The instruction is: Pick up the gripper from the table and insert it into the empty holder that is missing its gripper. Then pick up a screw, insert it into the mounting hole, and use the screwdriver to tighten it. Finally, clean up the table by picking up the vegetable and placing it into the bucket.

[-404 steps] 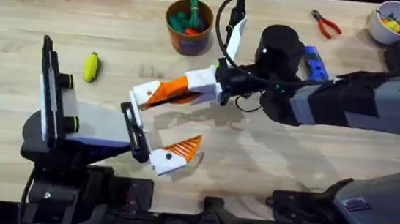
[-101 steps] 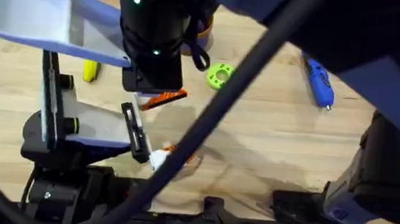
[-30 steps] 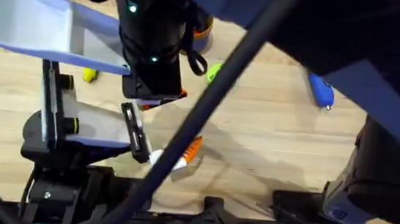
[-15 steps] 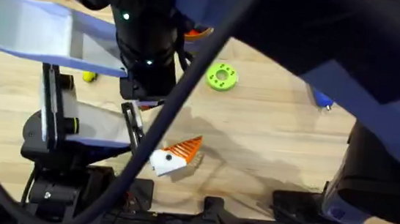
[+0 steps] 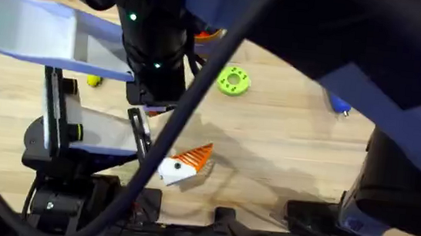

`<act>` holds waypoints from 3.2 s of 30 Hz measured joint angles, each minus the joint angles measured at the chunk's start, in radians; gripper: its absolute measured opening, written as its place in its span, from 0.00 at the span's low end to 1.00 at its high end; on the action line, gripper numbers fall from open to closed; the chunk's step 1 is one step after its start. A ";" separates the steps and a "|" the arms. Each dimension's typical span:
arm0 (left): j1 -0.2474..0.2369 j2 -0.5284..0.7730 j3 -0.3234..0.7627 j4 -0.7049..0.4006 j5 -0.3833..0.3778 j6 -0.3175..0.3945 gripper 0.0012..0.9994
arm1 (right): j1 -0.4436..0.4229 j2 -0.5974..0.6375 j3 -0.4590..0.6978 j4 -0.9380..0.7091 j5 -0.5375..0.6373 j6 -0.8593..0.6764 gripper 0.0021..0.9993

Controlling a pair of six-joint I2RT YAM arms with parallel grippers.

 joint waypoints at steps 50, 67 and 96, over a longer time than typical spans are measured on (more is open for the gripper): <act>0.000 0.000 0.000 -0.001 0.001 -0.018 0.97 | 0.000 0.037 0.000 0.015 0.001 0.036 0.12; -0.003 0.000 0.000 -0.002 0.014 -0.014 0.97 | -0.018 -0.125 0.000 0.024 -0.002 0.198 0.99; -0.003 0.000 0.000 -0.002 0.014 -0.013 0.97 | -0.591 -0.962 -1.009 0.400 0.209 0.880 0.99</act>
